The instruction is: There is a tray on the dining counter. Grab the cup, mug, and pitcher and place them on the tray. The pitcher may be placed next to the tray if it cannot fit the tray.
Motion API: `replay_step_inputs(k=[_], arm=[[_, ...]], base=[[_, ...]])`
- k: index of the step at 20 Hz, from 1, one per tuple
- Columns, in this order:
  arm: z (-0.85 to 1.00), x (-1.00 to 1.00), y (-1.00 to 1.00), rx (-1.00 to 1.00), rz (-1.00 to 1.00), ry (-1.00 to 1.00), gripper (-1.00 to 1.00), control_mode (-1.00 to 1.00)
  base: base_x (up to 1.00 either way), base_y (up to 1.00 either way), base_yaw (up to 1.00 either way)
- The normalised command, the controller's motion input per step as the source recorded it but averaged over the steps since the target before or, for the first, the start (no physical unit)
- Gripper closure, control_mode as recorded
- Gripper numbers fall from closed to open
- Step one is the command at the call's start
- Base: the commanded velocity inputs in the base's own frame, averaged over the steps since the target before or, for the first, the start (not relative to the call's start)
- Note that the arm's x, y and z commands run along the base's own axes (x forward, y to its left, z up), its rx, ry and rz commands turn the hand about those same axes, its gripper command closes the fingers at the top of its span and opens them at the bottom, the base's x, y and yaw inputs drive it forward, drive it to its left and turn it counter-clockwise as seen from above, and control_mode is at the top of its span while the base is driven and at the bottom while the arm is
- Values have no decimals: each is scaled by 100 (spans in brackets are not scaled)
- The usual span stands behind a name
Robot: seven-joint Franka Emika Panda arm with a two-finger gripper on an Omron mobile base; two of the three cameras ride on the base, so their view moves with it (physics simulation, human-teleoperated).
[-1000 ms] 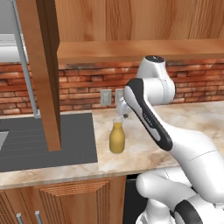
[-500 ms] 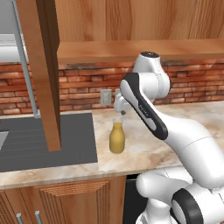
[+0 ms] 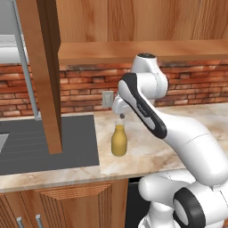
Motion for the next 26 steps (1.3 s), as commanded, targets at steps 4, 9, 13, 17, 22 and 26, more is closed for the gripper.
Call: replay_step_inputs(k=[4,9,13,17,22,26], arm=[[-14,5,0,0,0,0,-100,-100],[-16,1,0,0,0,0,-100,-100],[-15,1,0,0,0,0,-100,-100],[-14,4,0,0,0,0,-100,-100],[-12,8,0,0,-2,0,-100,-100],[-2,11,0,0,-2,0,-100,-100]], base=[[0,0,0],[0,0,0],[0,0,0],[0,0,0],[0,0,0],[0,0,0]])
